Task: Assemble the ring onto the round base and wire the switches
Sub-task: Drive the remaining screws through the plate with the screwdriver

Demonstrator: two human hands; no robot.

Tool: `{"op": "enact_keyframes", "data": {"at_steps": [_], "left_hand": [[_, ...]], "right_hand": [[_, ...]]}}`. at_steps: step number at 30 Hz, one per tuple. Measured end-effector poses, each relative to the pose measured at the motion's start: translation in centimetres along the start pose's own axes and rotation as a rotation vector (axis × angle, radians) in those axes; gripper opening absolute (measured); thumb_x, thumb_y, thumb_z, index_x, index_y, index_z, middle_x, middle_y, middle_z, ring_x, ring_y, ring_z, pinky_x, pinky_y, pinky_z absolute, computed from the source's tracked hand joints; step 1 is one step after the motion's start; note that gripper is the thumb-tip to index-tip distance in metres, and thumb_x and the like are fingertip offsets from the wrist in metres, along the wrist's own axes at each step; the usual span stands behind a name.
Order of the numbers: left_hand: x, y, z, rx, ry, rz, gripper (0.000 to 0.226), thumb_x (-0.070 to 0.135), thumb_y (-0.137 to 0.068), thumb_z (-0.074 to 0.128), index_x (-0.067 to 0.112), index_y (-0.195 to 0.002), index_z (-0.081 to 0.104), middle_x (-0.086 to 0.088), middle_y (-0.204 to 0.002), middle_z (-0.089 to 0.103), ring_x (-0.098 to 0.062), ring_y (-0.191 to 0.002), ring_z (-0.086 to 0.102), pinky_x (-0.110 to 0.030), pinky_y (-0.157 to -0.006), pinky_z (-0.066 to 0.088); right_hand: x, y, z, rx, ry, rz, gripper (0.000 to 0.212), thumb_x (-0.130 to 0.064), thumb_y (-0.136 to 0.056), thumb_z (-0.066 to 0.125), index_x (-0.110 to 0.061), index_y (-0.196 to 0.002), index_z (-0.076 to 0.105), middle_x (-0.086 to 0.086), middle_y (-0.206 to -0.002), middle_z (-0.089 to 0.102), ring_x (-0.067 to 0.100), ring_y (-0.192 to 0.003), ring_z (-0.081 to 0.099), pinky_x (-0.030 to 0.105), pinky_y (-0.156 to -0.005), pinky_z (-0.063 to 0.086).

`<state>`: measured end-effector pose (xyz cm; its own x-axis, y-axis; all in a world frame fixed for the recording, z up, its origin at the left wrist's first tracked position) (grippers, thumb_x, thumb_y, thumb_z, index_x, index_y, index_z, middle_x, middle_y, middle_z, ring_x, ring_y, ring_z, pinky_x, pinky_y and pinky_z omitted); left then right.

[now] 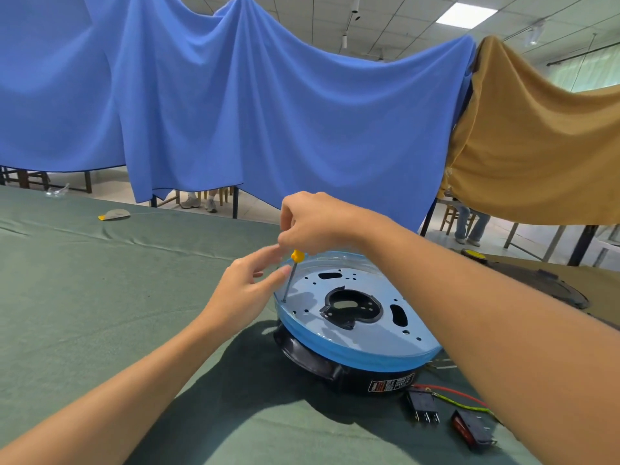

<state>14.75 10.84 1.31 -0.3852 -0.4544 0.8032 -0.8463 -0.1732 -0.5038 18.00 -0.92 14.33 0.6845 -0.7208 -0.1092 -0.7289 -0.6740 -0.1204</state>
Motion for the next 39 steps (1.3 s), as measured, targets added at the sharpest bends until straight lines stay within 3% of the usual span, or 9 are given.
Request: {"op": "enact_keyframes", "data": {"at_steps": [4, 7, 12, 16, 19, 22, 26, 33, 39], "left_hand": [[-1.1, 0.7, 1.1, 0.025, 0.224, -0.226, 0.03, 0.029, -0.099, 0.053, 0.034, -0.128, 0.063, 0.008, -0.132, 0.063, -0.003, -0.116, 0.059, -0.032, -0.101, 0.045], [-1.3, 1.1, 1.9, -0.05, 0.293, -0.242, 0.045, 0.019, -0.102, 0.045, 0.053, -0.094, 0.073, 0.013, -0.105, 0.074, -0.002, -0.097, 0.068, -0.034, -0.091, 0.049], [-1.8, 1.3, 2.1, -0.044, 0.307, -0.229, 0.04, 0.027, -0.101, 0.042, 0.055, -0.101, 0.07, 0.012, -0.106, 0.074, -0.009, -0.102, 0.068, -0.044, -0.094, 0.051], [-2.0, 1.4, 2.3, -0.036, 0.306, -0.247, 0.035, 0.028, -0.103, 0.04, 0.047, -0.109, 0.069, 0.012, -0.109, 0.073, -0.012, -0.108, 0.066, -0.042, -0.097, 0.05], [-2.1, 1.3, 2.4, -0.045, 0.284, -0.247, 0.033, 0.037, -0.099, 0.04, 0.043, -0.119, 0.065, 0.012, -0.111, 0.073, -0.012, -0.109, 0.065, -0.045, -0.101, 0.048], [-2.0, 1.4, 2.4, -0.047, 0.263, -0.256, 0.043, 0.049, -0.089, 0.038, 0.043, -0.123, 0.063, 0.011, -0.116, 0.07, -0.013, -0.112, 0.063, -0.049, -0.103, 0.045], [-1.6, 1.6, 2.3, -0.047, 0.25, -0.253, 0.037, 0.045, -0.094, 0.038, 0.044, -0.122, 0.063, 0.015, -0.115, 0.07, -0.011, -0.113, 0.063, -0.051, -0.105, 0.042], [-1.1, 1.7, 2.1, -0.032, 0.208, -0.275, 0.033, 0.034, -0.104, 0.037, 0.051, -0.113, 0.064, 0.019, -0.112, 0.071, -0.007, -0.11, 0.063, -0.049, -0.105, 0.044], [-1.0, 1.9, 1.9, -0.031, 0.173, -0.275, 0.033, 0.041, -0.1, 0.038, 0.048, -0.119, 0.064, 0.018, -0.113, 0.07, -0.01, -0.113, 0.062, -0.05, -0.106, 0.041]], "right_hand": [[-0.3, 0.3, -1.2, -0.116, 0.009, -0.064, 0.018, -0.012, -0.089, 0.056, -0.004, -0.103, 0.063, 0.005, -0.077, 0.071, 0.011, -0.056, 0.064, 0.011, -0.041, 0.044], [0.0, -0.2, -0.7, -0.02, 0.103, -0.065, 0.012, -0.012, -0.091, 0.055, -0.004, -0.091, 0.064, 0.007, -0.068, 0.072, 0.013, -0.057, 0.07, 0.028, -0.058, 0.058], [0.8, -0.7, 0.2, 0.098, 0.178, -0.025, 0.044, -0.038, -0.097, 0.051, -0.014, -0.062, 0.039, 0.005, -0.061, 0.046, 0.027, -0.053, 0.054, 0.029, -0.051, 0.039], [0.3, -0.5, -1.2, -0.159, 0.298, -0.004, 0.028, -0.041, -0.088, 0.059, -0.014, -0.079, 0.058, 0.004, -0.07, 0.061, 0.024, -0.057, 0.058, 0.025, -0.051, 0.042], [-0.2, -0.4, -1.3, -0.122, 0.298, -0.08, 0.024, -0.032, -0.087, 0.064, -0.008, -0.092, 0.065, 0.007, -0.086, 0.067, 0.023, -0.073, 0.061, 0.028, -0.054, 0.044], [-1.0, -0.5, -1.0, -0.051, 0.276, -0.086, 0.033, -0.031, -0.088, 0.064, -0.013, -0.065, 0.05, 0.0, -0.062, 0.05, 0.012, -0.056, 0.043, 0.027, -0.045, 0.034], [-1.5, -0.9, -1.0, -0.119, 0.302, 0.039, 0.04, -0.031, -0.095, 0.053, -0.012, -0.06, 0.049, -0.006, -0.028, 0.044, 0.007, -0.022, 0.039, 0.011, -0.026, 0.027], [-0.6, -0.2, -1.4, -0.145, 0.099, 0.035, 0.02, -0.016, -0.088, 0.06, -0.009, -0.072, 0.052, 0.005, -0.062, 0.052, 0.022, -0.053, 0.052, 0.022, -0.047, 0.041], [-0.3, -0.6, 0.4, 0.133, 0.191, 0.036, 0.04, -0.043, -0.093, 0.055, -0.018, -0.069, 0.037, 0.0, -0.073, 0.044, 0.016, -0.058, 0.044, 0.029, -0.05, 0.029]]}}
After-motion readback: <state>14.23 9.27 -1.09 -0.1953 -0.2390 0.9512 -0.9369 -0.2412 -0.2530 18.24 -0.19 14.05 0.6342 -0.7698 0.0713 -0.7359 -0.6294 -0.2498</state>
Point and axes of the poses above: each hand's wrist, its own y-axis away from the middle knuckle, its own z-axis out of the palm, x = y × z, the point moved 1 cm from there along -y, towards the middle knuckle
